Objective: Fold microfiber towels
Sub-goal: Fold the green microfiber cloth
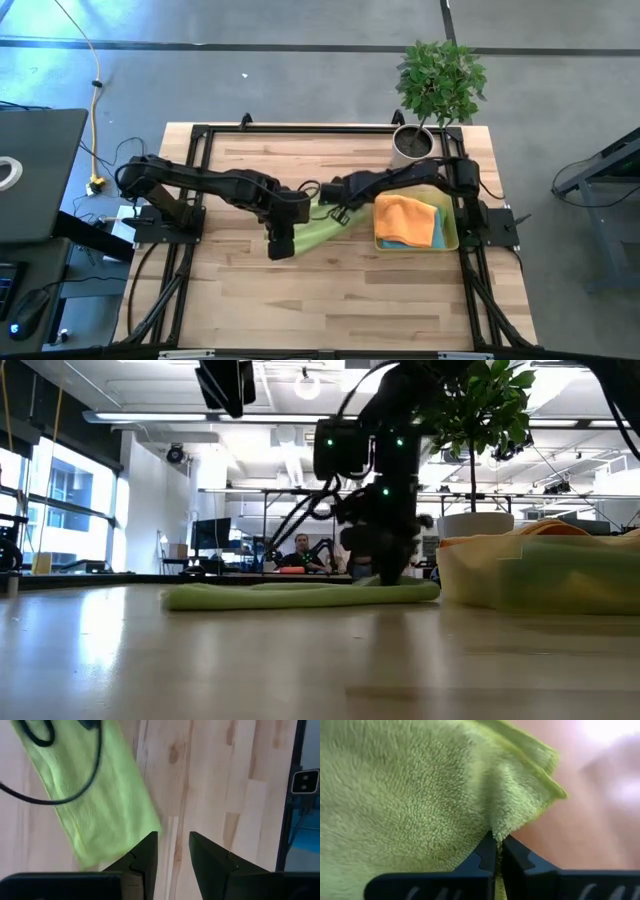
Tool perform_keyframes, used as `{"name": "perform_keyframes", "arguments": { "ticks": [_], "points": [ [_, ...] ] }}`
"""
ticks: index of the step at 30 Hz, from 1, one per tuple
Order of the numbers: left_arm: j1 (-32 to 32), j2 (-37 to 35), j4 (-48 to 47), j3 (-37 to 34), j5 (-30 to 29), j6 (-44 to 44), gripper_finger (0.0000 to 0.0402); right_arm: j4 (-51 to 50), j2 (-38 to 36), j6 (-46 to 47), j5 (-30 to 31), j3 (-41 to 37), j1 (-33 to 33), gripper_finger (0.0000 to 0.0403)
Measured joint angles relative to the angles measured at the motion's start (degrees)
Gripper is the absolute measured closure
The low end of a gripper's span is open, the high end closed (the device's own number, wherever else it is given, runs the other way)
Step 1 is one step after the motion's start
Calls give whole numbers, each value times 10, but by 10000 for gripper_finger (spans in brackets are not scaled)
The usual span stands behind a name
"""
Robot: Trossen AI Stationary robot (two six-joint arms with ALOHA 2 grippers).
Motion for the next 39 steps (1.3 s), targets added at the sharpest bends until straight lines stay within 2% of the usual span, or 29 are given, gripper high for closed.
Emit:
{"name": "perform_keyframes", "arguments": {
  "ticks": [12, 15, 18, 22, 27, 39],
  "points": [
    [4, 0, -66, 43, -79, 55, 300, -212, -3, -81, 121, 115, -57, 402],
    [4, 0, -87, 54, -103, 66, 300, -261, -4, -72, 114, 156, -60, 402],
    [4, 0, -125, 75, -117, 78, 300, -284, -4, -25, 68, 194, -59, 402],
    [5, 0, -173, 111, -151, 85, 300, -267, -5, 40, -7, 227, -37, 402],
    [5, 0, -226, 158, -173, 85, 300, -206, -5, 67, -42, 240, 4, 402],
    [3, 0, -245, 234, -172, 60, 300, -75, 20, 113, -36, 240, 60, 402]
  ]
}}
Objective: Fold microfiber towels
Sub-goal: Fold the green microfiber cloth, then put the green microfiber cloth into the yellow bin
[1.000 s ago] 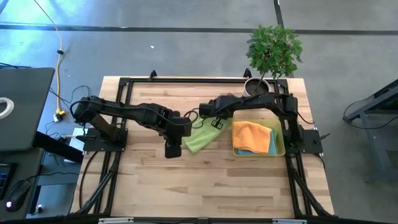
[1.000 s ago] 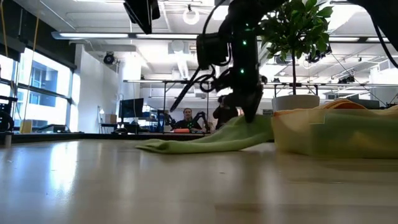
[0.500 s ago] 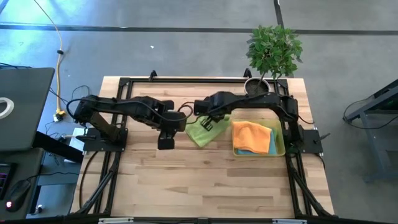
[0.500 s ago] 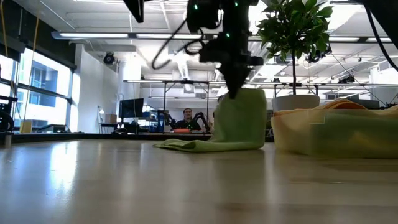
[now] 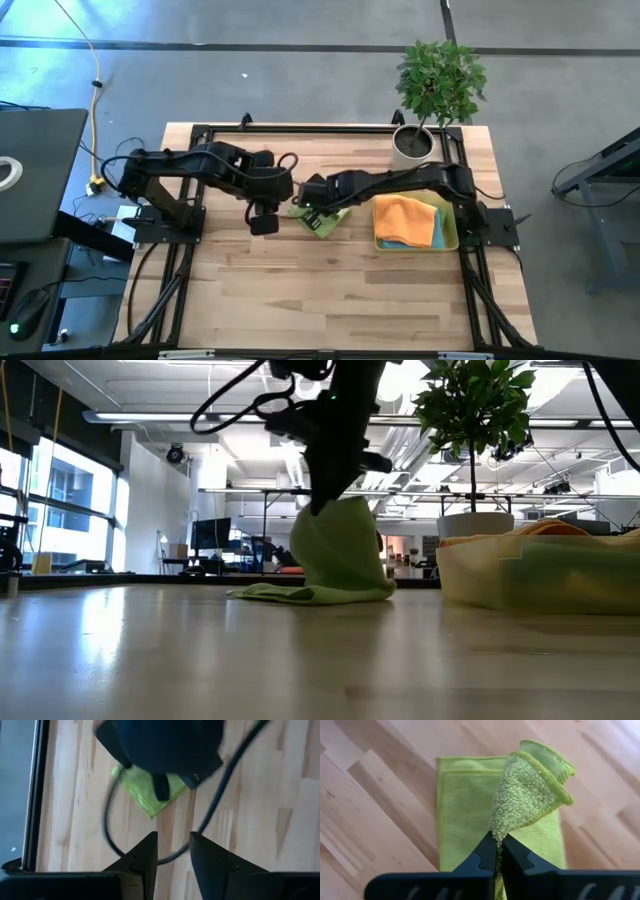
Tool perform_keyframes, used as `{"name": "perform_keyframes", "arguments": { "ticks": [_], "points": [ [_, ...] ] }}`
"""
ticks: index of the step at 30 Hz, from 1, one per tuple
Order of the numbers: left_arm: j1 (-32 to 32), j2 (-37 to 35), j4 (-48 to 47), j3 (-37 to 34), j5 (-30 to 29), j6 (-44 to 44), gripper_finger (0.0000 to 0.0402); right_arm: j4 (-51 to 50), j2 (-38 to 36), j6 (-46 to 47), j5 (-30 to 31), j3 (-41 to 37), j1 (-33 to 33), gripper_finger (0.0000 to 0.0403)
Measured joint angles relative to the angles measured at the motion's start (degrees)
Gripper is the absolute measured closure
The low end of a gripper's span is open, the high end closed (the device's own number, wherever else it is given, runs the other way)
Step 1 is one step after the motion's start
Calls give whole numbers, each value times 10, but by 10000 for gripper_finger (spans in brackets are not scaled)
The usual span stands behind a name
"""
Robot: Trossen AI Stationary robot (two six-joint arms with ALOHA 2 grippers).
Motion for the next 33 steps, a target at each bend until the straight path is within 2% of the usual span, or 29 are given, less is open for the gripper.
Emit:
{"name": "perform_keyframes", "arguments": {
  "ticks": [6, 20, 24, 28, 33],
  "points": [
    [-12, 0, 0, 15, 1, -31, 300, 40, 39, -2, -26, 0, 21, 392],
    [-45, 0, 1, 15, -6, -102, 300, 159, 78, -51, -29, 0, 32, 298],
    [-61, 0, 1, 15, -11, -122, 300, 146, 72, -67, -40, 0, 24, 276],
    [-83, 0, 1, 15, -10, -136, 300, 83, 57, -98, -54, 0, 13, 270],
    [-112, 0, 1, 15, 28, -130, 300, -2, 38, -139, -69, 0, -19, 269]
  ]
}}
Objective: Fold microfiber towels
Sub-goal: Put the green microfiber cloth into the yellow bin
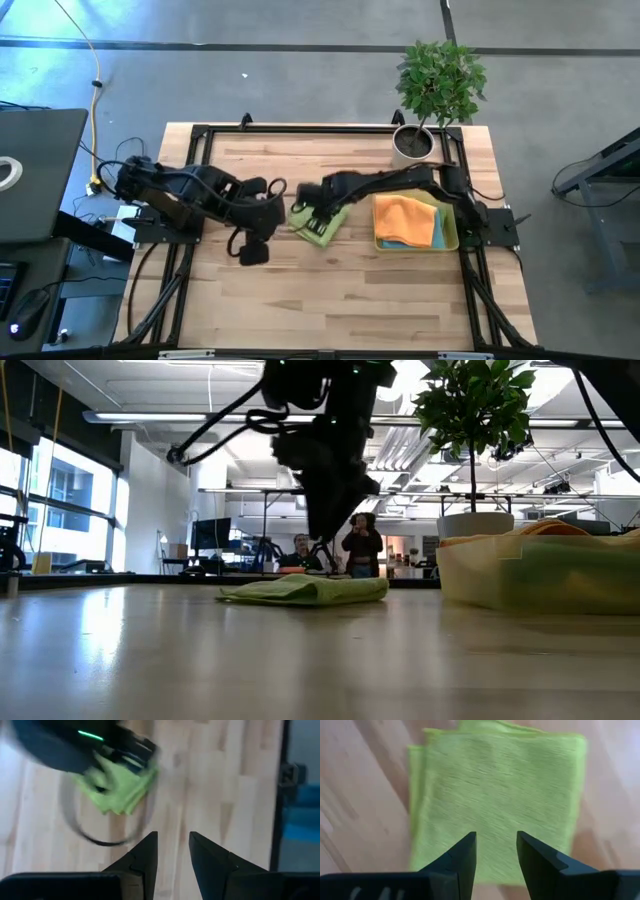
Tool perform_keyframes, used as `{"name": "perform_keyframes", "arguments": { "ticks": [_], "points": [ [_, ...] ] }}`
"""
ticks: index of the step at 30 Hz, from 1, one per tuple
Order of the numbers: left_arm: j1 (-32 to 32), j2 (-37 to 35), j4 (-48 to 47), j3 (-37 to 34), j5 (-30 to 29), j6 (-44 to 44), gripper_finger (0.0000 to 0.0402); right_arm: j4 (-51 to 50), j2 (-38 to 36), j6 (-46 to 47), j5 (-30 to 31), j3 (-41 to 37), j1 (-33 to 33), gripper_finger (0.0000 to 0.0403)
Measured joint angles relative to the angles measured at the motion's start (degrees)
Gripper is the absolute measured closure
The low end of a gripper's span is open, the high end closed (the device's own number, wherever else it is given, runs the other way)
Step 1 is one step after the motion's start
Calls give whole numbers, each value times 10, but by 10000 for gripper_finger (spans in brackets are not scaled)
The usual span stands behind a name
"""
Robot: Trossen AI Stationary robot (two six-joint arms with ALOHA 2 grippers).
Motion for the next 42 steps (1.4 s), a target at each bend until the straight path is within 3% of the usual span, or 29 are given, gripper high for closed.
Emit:
{"name": "perform_keyframes", "arguments": {
  "ticks": [7, 15, 18, 23, 32, 42],
  "points": [
    [-24, 0, 0, 0, 18, 52, 300, -40, -10, -32, -72, 0, -82, 269],
    [-17, -16, -11, -1, 9, 87, 300, 76, -4, -44, -196, -43, -144, 256],
    [-8, -35, -11, -1, -25, 101, 300, 107, -4, -90, -197, -43, -142, 231],
    [14, -70, -11, -1, -49, 104, 300, 149, -4, -247, -198, -43, -128, 195],
    [23, -108, -11, -1, -49, 123, 300, 145, -4, -556, -215, -66, -91, 207],
    [23, -124, -11, 0, -65, 130, 300, 211, -4, -588, -184, -137, -68, 226]
  ]
}}
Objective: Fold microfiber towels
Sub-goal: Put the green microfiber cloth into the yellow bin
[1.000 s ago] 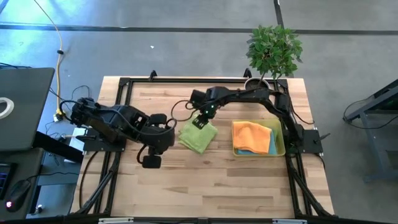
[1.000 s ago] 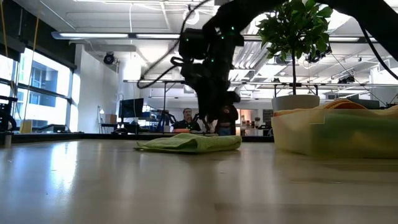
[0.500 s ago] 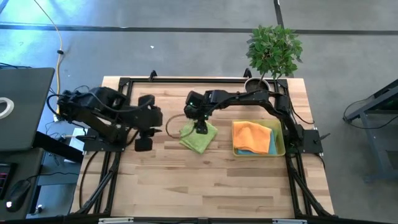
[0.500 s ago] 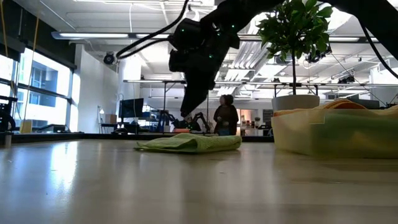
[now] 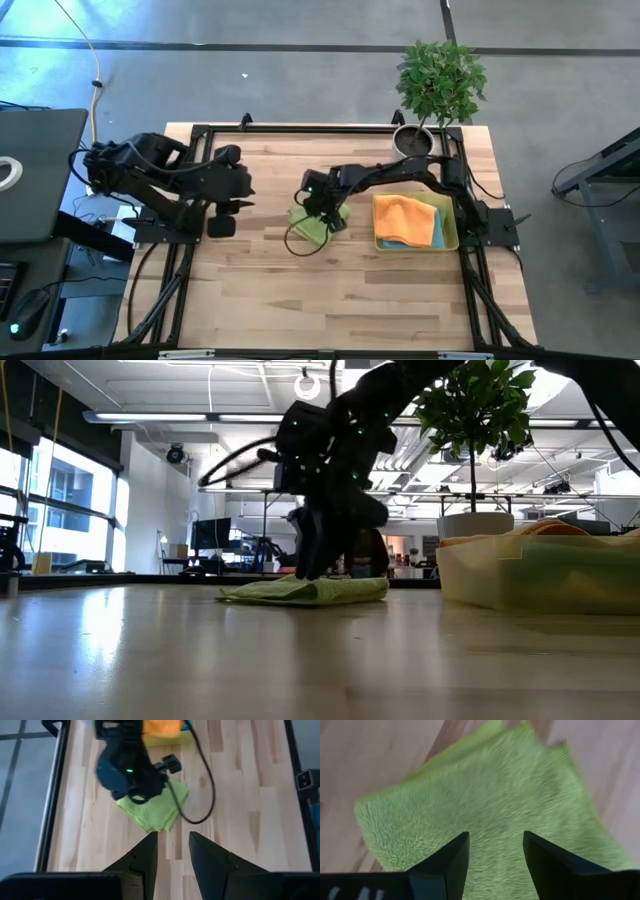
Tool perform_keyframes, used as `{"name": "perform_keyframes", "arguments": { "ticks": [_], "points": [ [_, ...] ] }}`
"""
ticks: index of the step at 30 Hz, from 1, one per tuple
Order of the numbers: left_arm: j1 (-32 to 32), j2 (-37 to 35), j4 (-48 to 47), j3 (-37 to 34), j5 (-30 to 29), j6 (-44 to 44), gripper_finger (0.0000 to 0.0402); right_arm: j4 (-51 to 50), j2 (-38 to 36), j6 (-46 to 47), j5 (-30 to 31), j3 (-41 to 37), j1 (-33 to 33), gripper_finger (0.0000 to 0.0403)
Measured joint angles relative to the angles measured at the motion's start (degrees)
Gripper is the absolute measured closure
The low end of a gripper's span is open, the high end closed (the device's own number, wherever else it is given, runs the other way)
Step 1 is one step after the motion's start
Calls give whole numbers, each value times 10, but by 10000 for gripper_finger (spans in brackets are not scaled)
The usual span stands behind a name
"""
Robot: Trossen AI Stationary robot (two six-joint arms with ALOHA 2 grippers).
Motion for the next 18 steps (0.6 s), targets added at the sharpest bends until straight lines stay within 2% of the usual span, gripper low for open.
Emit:
{"name": "perform_keyframes", "arguments": {
  "ticks": [5, 8, 13, 18],
  "points": [
    [0, -4, 0, 0, -14, 19, 300, 11, 0, 10, 24, -33, 0, 226],
    [0, -3, 0, 0, -24, 36, 300, 14, -1, 86, 40, -47, -2, 226],
    [0, -3, 0, 0, -40, 41, 300, 13, -2, 355, 75, -50, -10, 226],
    [0, -3, 0, 0, -44, 41, 300, 3, -3, 753, 73, -49, -28, 226]
  ]
}}
